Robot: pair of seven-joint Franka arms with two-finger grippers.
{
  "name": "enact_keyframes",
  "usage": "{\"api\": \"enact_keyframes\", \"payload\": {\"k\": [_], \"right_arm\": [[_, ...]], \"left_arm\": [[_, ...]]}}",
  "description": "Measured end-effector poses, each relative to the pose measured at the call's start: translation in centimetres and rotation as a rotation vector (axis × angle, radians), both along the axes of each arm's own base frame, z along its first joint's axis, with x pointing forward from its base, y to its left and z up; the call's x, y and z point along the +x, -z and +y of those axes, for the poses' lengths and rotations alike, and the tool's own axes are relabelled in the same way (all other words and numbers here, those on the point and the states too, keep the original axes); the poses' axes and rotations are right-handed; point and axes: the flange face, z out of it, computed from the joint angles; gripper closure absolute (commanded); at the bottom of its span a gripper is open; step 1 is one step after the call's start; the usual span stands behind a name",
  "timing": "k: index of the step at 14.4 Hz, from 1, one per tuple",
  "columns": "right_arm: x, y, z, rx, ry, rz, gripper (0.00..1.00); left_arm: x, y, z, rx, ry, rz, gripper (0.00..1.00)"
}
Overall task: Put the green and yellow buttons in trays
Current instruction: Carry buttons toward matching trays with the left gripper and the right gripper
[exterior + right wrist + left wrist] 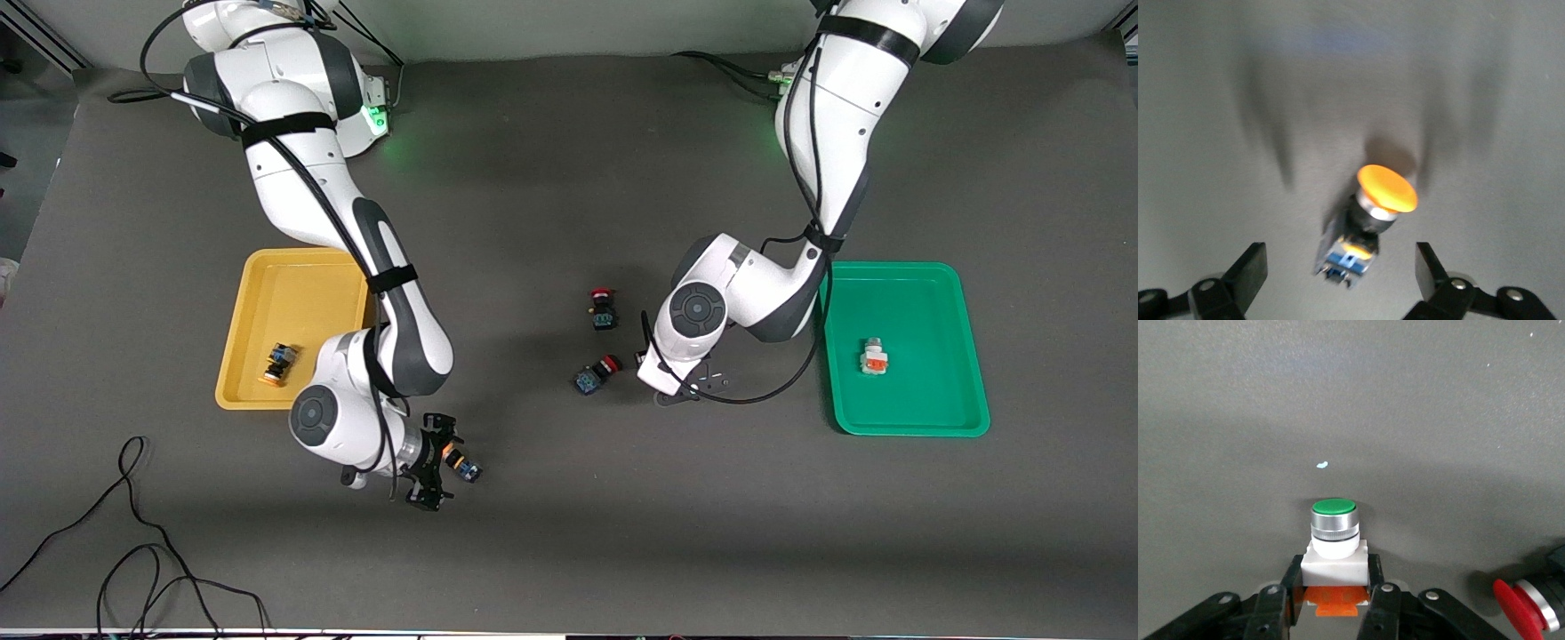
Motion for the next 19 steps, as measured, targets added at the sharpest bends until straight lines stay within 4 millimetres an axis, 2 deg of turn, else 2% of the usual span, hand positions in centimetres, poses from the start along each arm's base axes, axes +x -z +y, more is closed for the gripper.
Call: {"api": "enact_keyframes", "payload": {"k": [1, 2, 3, 4, 6, 8, 10, 11, 13, 15, 17, 19], "right_arm": [[-0.4, 0.8, 0.6, -0.004, 0.006, 0.012, 0.03], [-0.6, 1.4, 1.0, -0.007, 0.007, 0.02, 0.12], [-0.8, 1.7, 1.3, -0.009, 0.008, 0.024, 0.5], [-0.9, 1.8, 1.3, -0.01, 0.008, 0.027, 0.99], [-0.9, 2.2, 1.0, -0.019, 0.004, 0.033, 1.0], [-1.0, 2.3, 0.9, -0.032, -0.013, 0.041, 1.0], [-1.2, 1.9, 0.9, -0.044, -0.035, 0.072, 1.0], [-1.4, 1.4, 0.9, -0.061, -0.067, 0.095, 1.0], [-2.0, -1.0, 1.0, -0.088, -0.182, 0.144, 1.0], [-2.9, -4.6, 0.8, -0.083, -0.32, 0.206, 1.0], [-3.4, -8.3, -0.6, -0.071, -0.463, 0.22, 1.0], [-4.1, -11.1, -2.8, -0.079, -0.658, 0.198, 1.0]], "left_arm": [[0.3, -0.3, 0.1, -0.001, -0.004, -0.004, 0.74], [0.7, -1.0, 0.3, 0.002, -0.009, -0.003, 0.74], [1.2, -2.4, 0.6, 0.008, -0.02, 0.006, 0.74], [2.0, -4.7, 1.1, 0.01, -0.038, 0.016, 0.74], [3.7, -11.3, 2.8, -0.004, -0.067, 0.02, 0.75], [4.3, -17.8, 5.6, -0.029, -0.059, 0.026, 0.78], [4.4, -22.2, 10.1, -0.04, -0.017, 0.064, 0.78], [4.6, -23.6, 13.0, -0.038, 0.01, 0.091, 0.78], [5.2, -24.6, 20.0, -0.046, 0.071, 0.143, 0.78], [5.9, -24.1, 27.9, -0.069, 0.123, 0.168, 0.78], [6.1, -22.9, 35.5, -0.078, 0.159, 0.175, 0.78], [5.8, -21.2, 41.5, -0.064, 0.201, 0.16, 0.77]]}}
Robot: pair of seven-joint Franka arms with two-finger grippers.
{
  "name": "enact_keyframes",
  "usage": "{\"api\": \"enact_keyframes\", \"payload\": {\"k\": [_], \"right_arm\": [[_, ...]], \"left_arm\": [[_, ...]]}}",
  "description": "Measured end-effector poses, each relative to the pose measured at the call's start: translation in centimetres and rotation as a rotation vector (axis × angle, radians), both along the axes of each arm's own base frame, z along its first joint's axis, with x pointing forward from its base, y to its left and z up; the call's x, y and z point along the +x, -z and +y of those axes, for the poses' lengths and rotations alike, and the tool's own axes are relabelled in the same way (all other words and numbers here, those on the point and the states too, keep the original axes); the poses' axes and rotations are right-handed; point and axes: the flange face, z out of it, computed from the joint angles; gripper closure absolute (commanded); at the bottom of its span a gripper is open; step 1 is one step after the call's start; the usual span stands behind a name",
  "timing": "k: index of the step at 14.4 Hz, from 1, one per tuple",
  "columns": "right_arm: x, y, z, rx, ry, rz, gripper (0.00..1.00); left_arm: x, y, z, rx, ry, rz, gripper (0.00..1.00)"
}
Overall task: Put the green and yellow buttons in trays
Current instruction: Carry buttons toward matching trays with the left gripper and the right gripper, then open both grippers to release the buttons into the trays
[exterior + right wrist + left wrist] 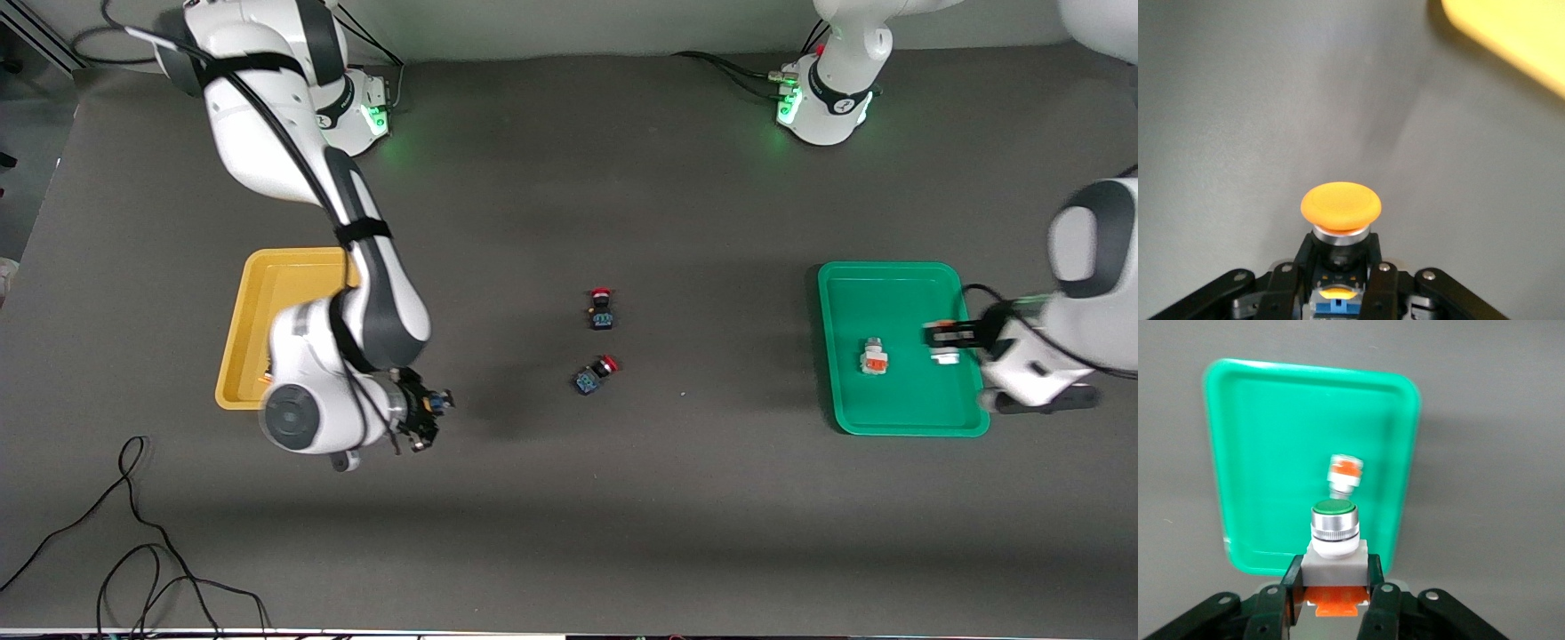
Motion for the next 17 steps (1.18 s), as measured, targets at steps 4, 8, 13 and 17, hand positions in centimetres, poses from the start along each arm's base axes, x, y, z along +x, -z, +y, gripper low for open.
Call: {"api": "enact_keyframes", "payload": {"k": [4, 8, 13, 17], "right_arm": [[-2.9, -2.0, -4.0, 0.036, -0.372, 0.011, 1.0], [-6.3, -0.4, -8.2, 0.047, -0.573, -0.002, 1.0], [-12.3, 4.2, -14.6, 0.056, -0.791, -0.055, 1.0], [-15.8, 8.6, -19.4, 0.045, -0.909, -0.089, 1.0]], "left_arm": [[-1.9, 7.7, 6.6, 0.042, 0.074, -0.091, 0.77], [-4.8, 16.6, 7.9, 0.04, 0.098, -0.128, 0.68], [-5.4, 19.0, 7.0, 0.026, 0.111, -0.13, 0.0], [-3.7, 15.4, 7.5, 0.034, 0.107, -0.094, 0.0]]}}
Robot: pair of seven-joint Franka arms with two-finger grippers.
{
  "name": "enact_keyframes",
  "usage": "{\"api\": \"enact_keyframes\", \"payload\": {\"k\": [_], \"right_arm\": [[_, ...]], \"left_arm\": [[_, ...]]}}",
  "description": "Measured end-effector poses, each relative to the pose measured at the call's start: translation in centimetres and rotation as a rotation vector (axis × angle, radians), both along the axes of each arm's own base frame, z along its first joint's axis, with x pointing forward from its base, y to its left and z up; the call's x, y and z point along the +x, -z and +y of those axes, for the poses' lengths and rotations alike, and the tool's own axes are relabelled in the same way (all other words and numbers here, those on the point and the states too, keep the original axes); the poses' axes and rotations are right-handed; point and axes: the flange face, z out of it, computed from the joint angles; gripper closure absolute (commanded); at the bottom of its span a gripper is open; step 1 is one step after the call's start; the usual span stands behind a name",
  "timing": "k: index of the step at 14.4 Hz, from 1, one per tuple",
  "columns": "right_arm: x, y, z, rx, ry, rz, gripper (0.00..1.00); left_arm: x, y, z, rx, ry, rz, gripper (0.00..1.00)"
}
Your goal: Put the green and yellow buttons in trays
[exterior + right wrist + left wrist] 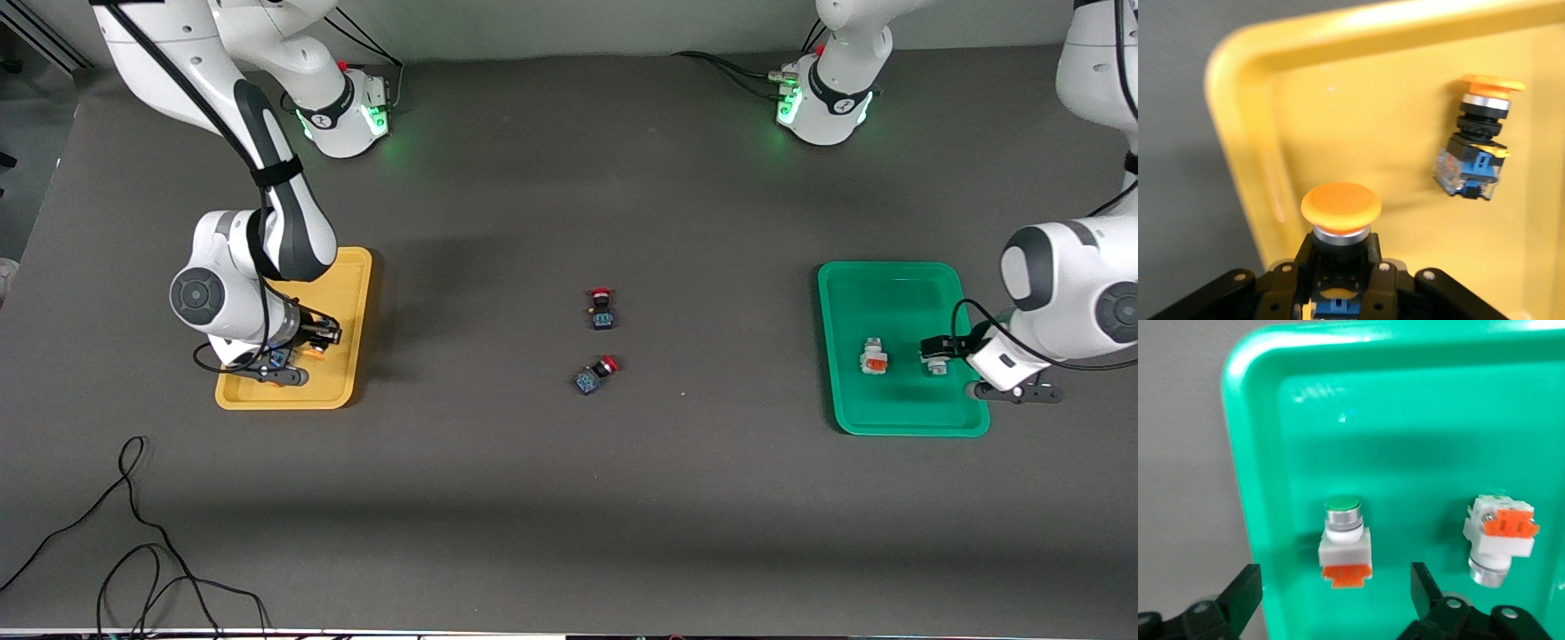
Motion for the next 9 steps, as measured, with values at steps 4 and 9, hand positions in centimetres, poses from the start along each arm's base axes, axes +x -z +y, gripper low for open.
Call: {"api": "enact_keyframes", "payload": {"k": [4, 9], "right_arm": [[-0.5, 0.6, -0.4, -0.002, -0.018, -0.002, 0.0], [1.5, -2.0, -1.0, 0.004, -0.005, -0.042, 0.0]], "left_arm": [[2.1, -10.2, 1.1, 0.022, 0.004, 0.036, 0.0], [0.9, -22.6, 1.0, 0.012, -0.003, 0.039, 0.0]]}}
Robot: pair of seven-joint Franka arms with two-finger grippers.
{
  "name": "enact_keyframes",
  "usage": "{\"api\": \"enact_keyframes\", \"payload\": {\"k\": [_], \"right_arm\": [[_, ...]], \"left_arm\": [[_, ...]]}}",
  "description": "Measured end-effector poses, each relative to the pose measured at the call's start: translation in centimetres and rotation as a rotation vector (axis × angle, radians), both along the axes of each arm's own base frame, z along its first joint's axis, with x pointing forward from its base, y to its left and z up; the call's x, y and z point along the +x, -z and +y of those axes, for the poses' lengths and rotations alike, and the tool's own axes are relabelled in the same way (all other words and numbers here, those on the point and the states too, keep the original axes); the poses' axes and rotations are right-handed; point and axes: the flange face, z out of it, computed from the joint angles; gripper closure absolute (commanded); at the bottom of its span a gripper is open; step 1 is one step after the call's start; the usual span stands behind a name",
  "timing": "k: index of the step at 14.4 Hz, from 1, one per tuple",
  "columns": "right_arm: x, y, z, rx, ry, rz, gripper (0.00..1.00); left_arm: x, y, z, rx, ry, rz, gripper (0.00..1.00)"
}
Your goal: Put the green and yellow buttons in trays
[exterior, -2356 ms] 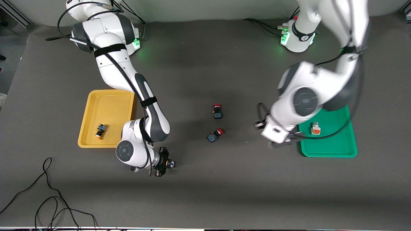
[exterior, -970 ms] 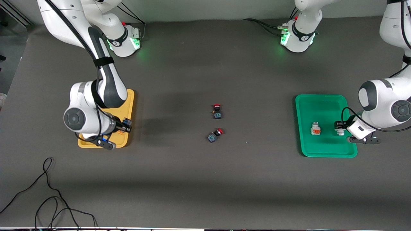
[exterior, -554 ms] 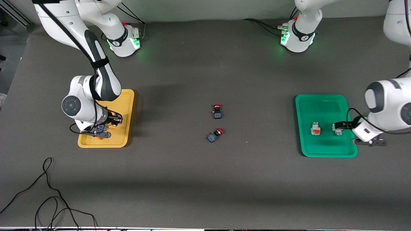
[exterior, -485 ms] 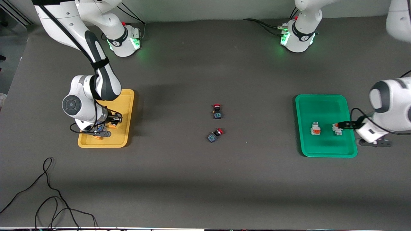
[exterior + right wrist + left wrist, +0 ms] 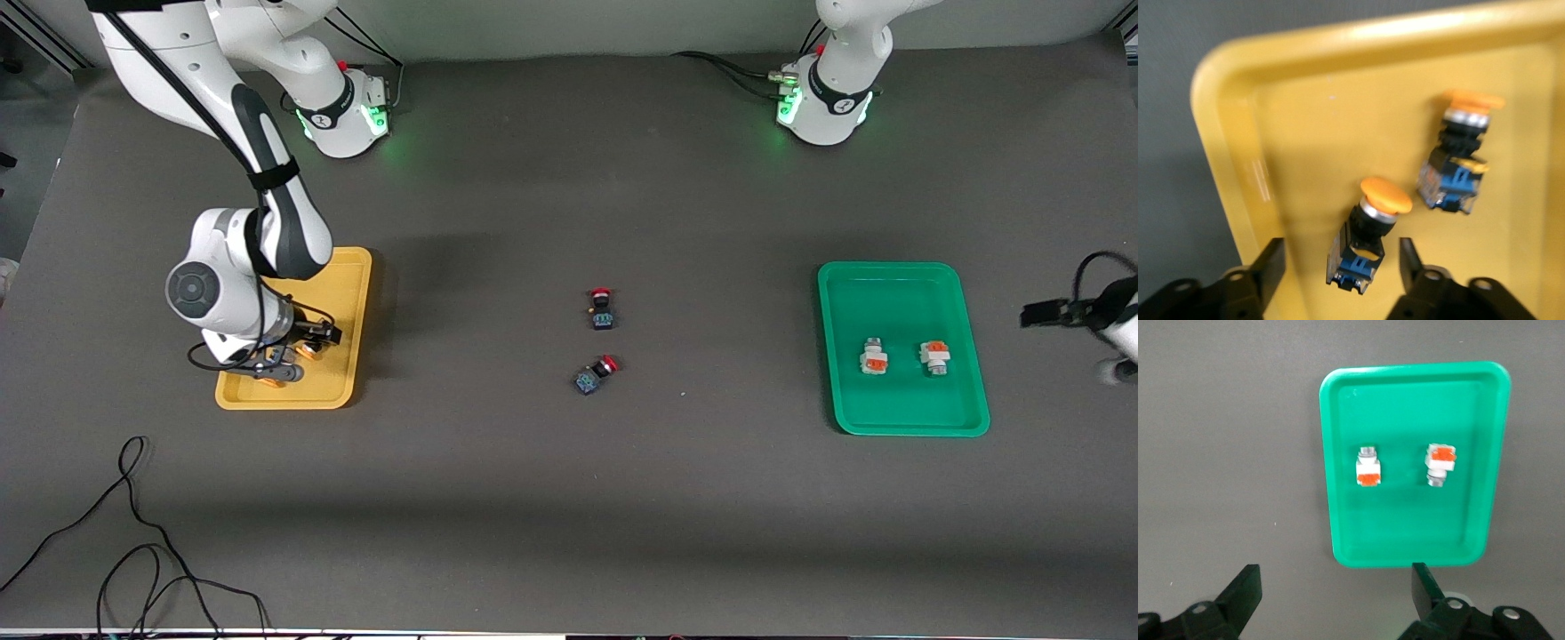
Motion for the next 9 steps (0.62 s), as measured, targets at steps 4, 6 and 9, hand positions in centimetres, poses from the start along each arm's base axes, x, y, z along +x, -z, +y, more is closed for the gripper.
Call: {"api": "enact_keyframes", "payload": {"k": [4, 6, 9], "right_arm": [[3.5, -8.9, 0.0, 0.047, -0.003, 0.041, 0.0], [3.9, -13.8, -1.3, 0.071, -0.006, 0.0, 0.0], [2.3, -19.6, -3.5, 0.083, -0.041, -0.03, 0.0]], "left_arm": [[-2.6, -7.0, -2.6, -0.013, 0.016, -0.031, 0.0], [-3.5, -9.3, -5.7, -0.031, 0.041, -0.046, 0.0], [-4.1, -10.8, -10.9, -0.048, 0.031, -0.055, 0.0]]}}
